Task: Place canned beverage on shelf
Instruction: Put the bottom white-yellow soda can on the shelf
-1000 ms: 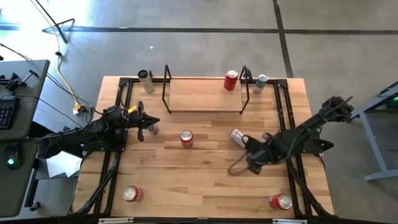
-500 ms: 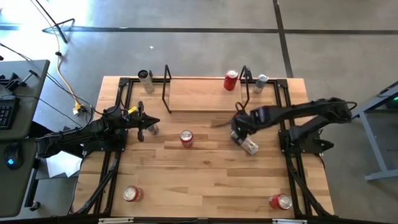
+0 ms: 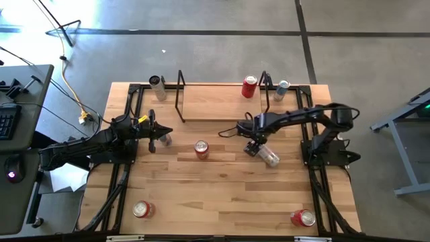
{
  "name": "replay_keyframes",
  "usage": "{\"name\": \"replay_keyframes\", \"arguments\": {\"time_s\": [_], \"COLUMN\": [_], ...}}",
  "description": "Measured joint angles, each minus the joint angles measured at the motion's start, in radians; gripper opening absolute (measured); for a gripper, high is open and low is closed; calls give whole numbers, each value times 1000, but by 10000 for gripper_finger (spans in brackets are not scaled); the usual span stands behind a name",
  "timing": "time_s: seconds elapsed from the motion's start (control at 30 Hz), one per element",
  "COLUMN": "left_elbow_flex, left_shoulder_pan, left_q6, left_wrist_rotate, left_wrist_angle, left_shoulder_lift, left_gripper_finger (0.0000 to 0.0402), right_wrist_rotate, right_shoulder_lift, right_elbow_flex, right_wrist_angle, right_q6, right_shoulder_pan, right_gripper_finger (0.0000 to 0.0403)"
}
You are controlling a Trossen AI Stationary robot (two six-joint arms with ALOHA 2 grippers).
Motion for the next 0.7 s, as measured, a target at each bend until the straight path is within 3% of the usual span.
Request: {"name": "replay_keyframes", "arguments": {"time_s": [0.13,0.3,0.43,0.57,0.7], "left_elbow_flex": [0,0,0,0,0], "left_shoulder_pan": [0,0,0,0,0], "left_q6": [0,0,0,0,0], "left_wrist_rotate": [0,0,0,1,1], "left_wrist_angle": [0,-5,-21,-22,-22], "left_shoulder_lift": [0,0,0,0,0], "left_gripper_finger": [0,0,0,0,0], "right_wrist_rotate": [-17,-33,-19,147,506], "right_shoulder_lift": [27,23,10,-56,-131], "right_elbow_flex": [-2,-3,-6,-6,-27], "right_wrist_angle": [35,109,149,230,401], "right_q6": [-20,-33,-35,-24,21], "right_shoulder_pan": [2,7,28,75,156], "right_gripper_finger": [277,238,237,237,237]}}
